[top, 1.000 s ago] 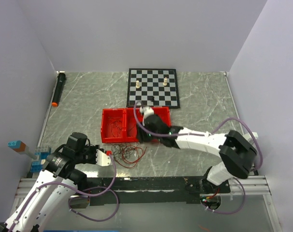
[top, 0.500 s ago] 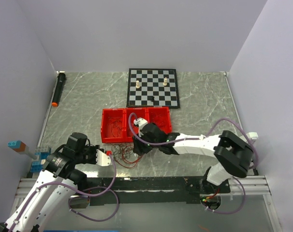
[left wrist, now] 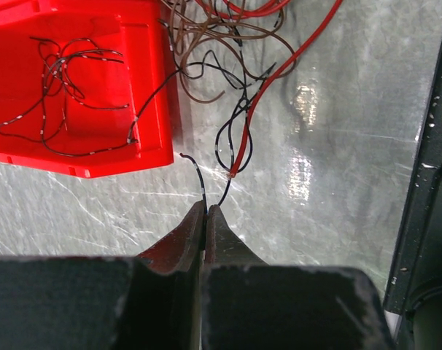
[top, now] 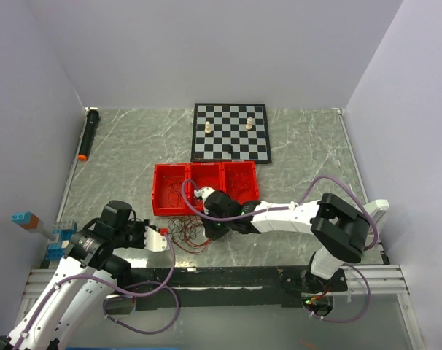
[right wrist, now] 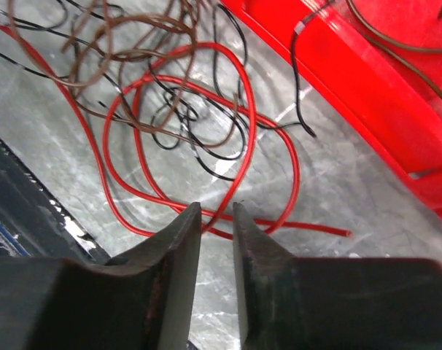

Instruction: Untangle the cables

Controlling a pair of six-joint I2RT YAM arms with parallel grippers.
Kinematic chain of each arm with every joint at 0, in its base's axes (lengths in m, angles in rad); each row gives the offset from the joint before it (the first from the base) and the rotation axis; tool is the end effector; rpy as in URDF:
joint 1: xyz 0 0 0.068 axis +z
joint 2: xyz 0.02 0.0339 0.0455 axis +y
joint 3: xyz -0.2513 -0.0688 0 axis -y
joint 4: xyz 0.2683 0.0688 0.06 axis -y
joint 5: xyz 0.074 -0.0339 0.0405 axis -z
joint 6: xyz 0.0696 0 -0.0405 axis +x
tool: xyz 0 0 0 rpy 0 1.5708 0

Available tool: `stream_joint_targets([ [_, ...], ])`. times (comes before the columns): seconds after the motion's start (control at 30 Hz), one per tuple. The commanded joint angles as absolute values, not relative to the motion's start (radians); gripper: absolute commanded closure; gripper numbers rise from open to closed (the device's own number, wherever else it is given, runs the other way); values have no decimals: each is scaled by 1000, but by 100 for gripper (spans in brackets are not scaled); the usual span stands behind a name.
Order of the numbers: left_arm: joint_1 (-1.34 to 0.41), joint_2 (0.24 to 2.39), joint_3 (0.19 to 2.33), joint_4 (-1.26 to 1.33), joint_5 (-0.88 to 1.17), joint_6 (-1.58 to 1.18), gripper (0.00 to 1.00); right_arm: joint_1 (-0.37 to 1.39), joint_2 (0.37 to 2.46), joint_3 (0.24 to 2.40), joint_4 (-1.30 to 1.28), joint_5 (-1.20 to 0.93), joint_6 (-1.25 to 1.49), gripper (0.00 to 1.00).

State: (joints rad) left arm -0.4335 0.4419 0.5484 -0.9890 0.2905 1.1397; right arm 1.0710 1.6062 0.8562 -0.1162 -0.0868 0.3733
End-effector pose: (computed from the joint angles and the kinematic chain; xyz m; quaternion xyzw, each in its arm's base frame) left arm 0.1210 -0.0780 0.2005 0.6939 0.6233 -0.0124 0.3604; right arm 0.1667 0.3179 0.1165 -0.3346 0.8761 0.2584 0.2318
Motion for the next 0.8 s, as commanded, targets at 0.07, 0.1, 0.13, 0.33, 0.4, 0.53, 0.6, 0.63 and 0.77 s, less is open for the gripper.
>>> stream_joint_targets([
  [0.07, -423, 318, 600, -1025, 288, 1163, 99, 1078, 1589, 825, -158, -12, 416, 88],
  [0.1, -423, 316, 603, -1029, 284, 1166, 99, 1080, 1577, 812, -160, 0, 423, 94],
  [0.13, -423, 316, 604, -1035, 278, 1167, 99, 1081, 1565, 798, -164, 0, 437, 100],
  [0.33, -423, 279, 611, -1086, 226, 1195, 99, 1081, 1406, 686, -285, 164, 560, 100],
  [0.4, -423, 259, 611, -1115, 193, 1207, 99, 1083, 1312, 648, -365, 227, 629, 100],
  [0.53, -425, 222, 611, -1147, 88, 1219, 99, 1081, 1131, 603, -607, 348, 800, 100],
  [0.6, -425, 210, 612, -1146, 29, 1201, 99, 1081, 1053, 601, -711, 394, 876, 100],
  [0.63, -425, 209, 611, -1144, 3, 1194, 99, 1081, 1020, 601, -754, 408, 900, 100],
  [0.77, -425, 215, 600, -1128, -60, 1164, 99, 1080, 976, 644, -899, 459, 965, 100],
])
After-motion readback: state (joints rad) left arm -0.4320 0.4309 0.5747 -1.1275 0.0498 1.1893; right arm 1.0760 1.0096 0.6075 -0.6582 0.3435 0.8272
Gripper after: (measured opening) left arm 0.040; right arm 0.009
